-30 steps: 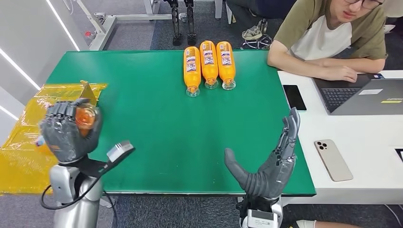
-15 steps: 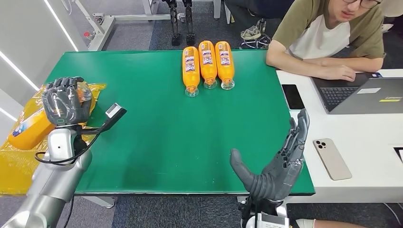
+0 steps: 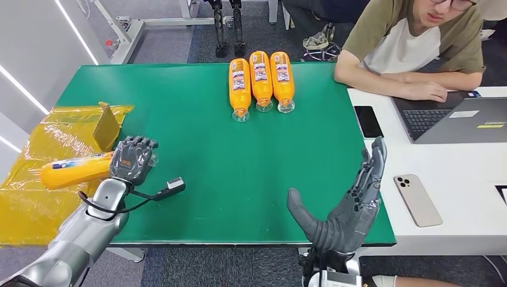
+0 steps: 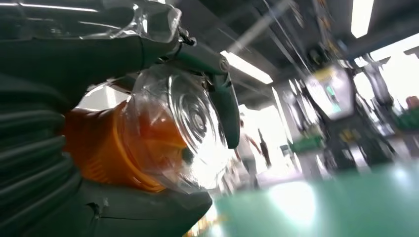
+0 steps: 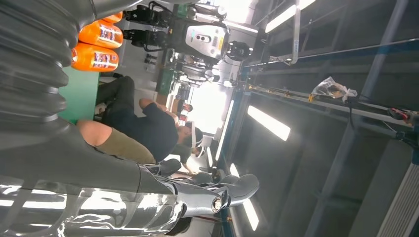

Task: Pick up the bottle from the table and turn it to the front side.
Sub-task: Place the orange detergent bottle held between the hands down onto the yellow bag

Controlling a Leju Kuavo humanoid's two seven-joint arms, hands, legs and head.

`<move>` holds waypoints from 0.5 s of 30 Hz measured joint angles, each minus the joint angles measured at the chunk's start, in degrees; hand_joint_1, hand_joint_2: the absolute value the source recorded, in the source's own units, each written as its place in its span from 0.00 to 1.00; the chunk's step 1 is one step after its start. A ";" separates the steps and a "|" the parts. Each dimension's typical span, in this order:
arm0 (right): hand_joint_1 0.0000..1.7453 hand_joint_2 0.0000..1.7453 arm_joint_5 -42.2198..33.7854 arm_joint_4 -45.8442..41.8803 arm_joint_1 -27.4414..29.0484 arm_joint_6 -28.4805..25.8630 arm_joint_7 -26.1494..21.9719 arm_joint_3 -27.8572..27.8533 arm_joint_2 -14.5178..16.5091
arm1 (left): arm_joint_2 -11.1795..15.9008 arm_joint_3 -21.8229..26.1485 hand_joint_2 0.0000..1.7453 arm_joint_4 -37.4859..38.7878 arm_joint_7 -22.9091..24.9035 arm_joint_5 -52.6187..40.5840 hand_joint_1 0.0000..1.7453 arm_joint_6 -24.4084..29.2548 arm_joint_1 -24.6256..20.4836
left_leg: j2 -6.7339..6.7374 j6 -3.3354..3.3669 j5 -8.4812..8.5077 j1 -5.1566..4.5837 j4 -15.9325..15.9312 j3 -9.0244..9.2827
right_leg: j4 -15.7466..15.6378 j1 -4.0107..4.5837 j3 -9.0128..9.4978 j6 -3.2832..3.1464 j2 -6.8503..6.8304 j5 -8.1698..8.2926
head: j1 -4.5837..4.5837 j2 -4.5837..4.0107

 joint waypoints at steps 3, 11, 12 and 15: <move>0.00 1.00 0.04 0.03 -0.08 0.00 0.00 0.28 -0.04 | -0.68 -0.11 1.00 1.64 -0.82 1.26 0.37 -2.54 0.80 | -0.01 0.00 0.00 0.00 0.00 -0.01 | 0.00 0.00 0.00 0.00 -0.02 -0.01 | 0.00 0.00; 0.00 1.00 -0.03 0.45 -0.55 0.01 0.00 0.58 -0.06 | -2.62 -0.06 1.00 3.17 -0.68 5.03 0.00 -9.71 2.29 | -0.05 0.00 0.00 0.00 -0.01 -0.01 | 0.00 0.00 0.02 -0.01 -0.08 -0.02 | 0.00 0.00; 0.00 1.00 -0.03 0.55 -0.61 0.01 0.00 0.60 -0.06 | -2.76 0.06 1.00 3.18 -0.55 5.62 0.00 -9.66 2.25 | -0.06 0.00 0.00 0.00 -0.01 -0.01 | 0.00 0.00 0.03 -0.01 -0.09 -0.02 | 0.00 0.00; 0.00 1.00 0.04 0.81 -0.70 0.01 0.00 0.73 -0.06 | -3.12 0.84 1.00 3.18 -0.35 7.81 0.00 -8.25 2.32 | -0.06 0.00 0.00 0.00 -0.01 0.01 | 0.01 0.00 0.04 -0.01 -0.08 -0.01 | 0.00 0.00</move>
